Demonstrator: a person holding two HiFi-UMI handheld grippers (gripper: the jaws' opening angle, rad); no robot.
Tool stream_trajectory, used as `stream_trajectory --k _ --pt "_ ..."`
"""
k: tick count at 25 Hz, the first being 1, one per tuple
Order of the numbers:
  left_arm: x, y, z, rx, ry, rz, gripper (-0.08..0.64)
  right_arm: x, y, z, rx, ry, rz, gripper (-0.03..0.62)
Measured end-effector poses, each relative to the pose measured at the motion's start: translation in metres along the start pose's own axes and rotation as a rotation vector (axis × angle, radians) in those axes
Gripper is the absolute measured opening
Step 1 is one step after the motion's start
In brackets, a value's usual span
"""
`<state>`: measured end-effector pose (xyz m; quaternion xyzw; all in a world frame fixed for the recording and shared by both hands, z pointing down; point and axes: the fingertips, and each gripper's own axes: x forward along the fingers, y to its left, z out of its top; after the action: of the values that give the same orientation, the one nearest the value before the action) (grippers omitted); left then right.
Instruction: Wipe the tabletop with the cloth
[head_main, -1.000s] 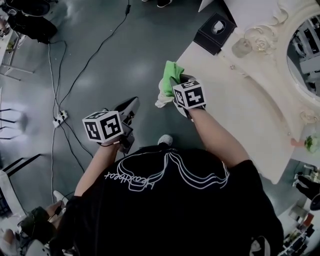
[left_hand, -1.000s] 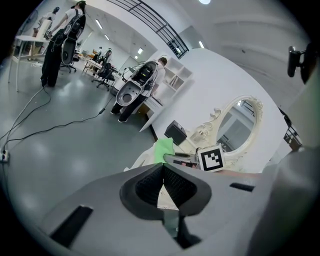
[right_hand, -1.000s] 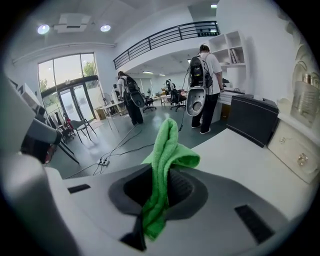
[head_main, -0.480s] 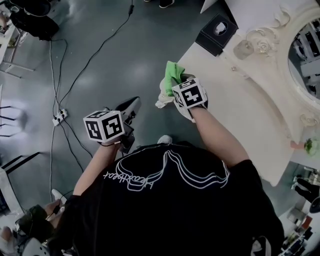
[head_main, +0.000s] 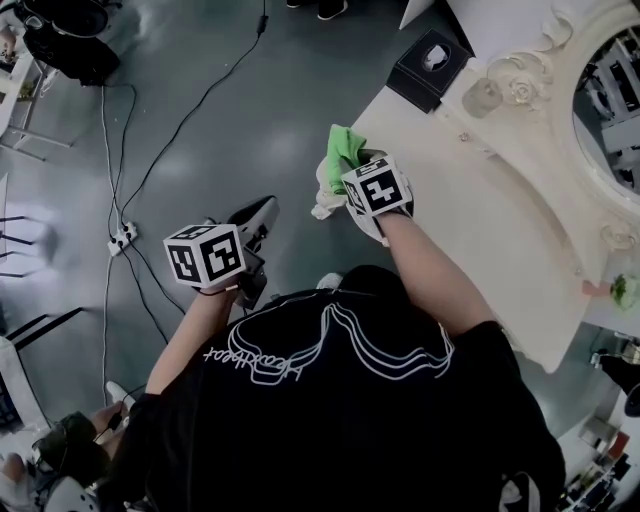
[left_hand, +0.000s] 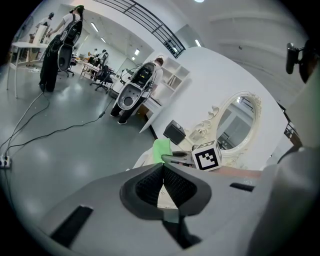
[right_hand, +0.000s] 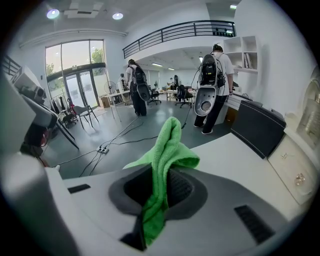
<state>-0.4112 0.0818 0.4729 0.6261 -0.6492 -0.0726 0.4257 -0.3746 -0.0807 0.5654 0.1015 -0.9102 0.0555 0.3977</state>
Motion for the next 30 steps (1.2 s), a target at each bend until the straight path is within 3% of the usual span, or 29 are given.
stream_trajectory --k 30 --pt "0.02 -0.032 -0.007 0.053 0.049 -0.069 0.004 -0.041 -0.031 -0.043 0.078 0.006 -0.081 0.054"
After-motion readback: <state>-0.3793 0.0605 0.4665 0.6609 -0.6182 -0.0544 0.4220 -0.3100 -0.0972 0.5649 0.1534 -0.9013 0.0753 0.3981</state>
